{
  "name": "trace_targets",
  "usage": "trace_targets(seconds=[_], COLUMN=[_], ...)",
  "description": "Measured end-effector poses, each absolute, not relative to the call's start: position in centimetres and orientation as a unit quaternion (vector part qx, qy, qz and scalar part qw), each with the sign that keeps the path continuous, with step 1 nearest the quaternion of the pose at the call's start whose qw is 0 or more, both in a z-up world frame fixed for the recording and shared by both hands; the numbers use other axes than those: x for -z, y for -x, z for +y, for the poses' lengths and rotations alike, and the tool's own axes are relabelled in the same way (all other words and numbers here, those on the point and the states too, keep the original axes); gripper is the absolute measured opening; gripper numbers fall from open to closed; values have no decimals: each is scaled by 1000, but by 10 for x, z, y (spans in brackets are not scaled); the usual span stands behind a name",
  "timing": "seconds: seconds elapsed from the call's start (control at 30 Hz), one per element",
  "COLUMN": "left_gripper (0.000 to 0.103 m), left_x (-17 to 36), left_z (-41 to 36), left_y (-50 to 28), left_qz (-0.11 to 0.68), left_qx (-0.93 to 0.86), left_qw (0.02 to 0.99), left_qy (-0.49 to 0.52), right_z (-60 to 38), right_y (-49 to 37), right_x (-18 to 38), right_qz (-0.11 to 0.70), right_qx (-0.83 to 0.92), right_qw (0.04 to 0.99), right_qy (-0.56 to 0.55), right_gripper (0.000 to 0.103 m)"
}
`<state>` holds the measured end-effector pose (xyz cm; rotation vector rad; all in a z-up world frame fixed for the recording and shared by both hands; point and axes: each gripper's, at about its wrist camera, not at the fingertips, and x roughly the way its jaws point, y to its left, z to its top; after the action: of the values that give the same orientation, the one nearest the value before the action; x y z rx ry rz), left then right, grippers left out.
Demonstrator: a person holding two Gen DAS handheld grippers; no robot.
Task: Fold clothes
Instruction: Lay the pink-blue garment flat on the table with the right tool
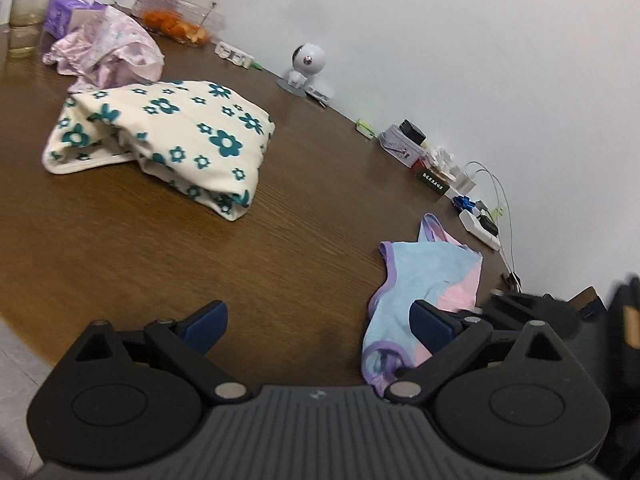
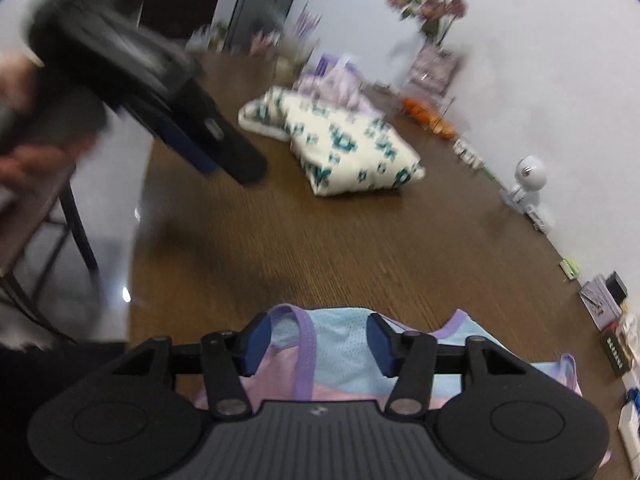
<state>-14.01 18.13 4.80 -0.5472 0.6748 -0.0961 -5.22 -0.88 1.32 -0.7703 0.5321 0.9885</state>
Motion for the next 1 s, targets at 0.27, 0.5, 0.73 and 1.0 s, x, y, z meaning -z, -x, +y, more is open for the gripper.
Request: trace_targets(seconds=[0.27,0.5,0.73,1.0], left_gripper=[100,98,78,86], left_x=[-27,-43,-38,-70], left_z=[147,48,10,-7], left_y=[135,96,86,96], left_qz=[334,290,324,323], left_qx=[44,65,119,152], left_qw=[904,933,928,932], left_qy=[262,203,143,56], right_z=[-12,-132,-223,-273], right_y=[46,80,129,166], right_x=[-17,-120,-74,-1], right_qz=[224,98,156,261], right_qx=[-418,-253,-149,-119], right_qw=[816,952,975,956], right_qy=[331,141,57,53], right_gripper=[2,2,2,19])
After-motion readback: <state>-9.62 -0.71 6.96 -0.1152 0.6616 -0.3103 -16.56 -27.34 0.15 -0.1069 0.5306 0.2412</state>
